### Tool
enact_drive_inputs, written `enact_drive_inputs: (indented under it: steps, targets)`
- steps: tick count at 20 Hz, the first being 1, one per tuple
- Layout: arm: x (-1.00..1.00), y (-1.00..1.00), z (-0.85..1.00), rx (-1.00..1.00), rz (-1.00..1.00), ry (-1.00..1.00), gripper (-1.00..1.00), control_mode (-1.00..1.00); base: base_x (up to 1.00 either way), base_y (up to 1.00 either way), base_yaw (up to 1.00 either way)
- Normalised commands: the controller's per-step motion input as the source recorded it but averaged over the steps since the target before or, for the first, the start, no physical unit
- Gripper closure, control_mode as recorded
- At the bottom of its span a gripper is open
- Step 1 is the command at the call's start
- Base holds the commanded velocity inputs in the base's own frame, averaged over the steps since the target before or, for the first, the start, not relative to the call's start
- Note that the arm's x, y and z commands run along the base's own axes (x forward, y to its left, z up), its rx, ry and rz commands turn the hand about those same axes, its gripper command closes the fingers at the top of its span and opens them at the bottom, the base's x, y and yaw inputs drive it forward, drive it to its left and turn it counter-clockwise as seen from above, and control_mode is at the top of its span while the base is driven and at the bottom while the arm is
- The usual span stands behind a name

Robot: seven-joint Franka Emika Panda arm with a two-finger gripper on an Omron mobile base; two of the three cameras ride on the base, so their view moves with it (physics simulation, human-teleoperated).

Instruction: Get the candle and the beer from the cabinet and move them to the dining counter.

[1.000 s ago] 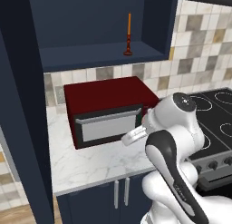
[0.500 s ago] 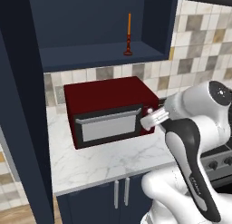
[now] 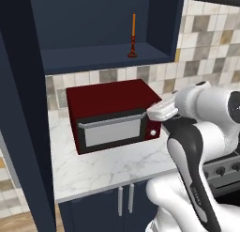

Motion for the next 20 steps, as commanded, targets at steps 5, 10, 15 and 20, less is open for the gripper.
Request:
enact_drive_inputs:
  steps: [5, 10, 15, 20]
  targets:
    - [0.16, -0.04, 0.62, 0.09, -0.05, -0.20, -1.00, -1.00, 0.00, 0.00, 0.00]
    - [0.29, -0.05, 0.74, 0.15, -0.07, -0.02, -1.00, -1.00, 0.00, 0.00, 0.00]
    - [0.34, -0.19, 0.57, 0.16, -0.09, 0.00, -1.00, -1.00, 0.00, 0.00, 0.00]
    - [0.44, -0.12, 0.16, 0.09, -0.14, 0.02, -1.00, -1.00, 0.00, 0.00, 0.00]
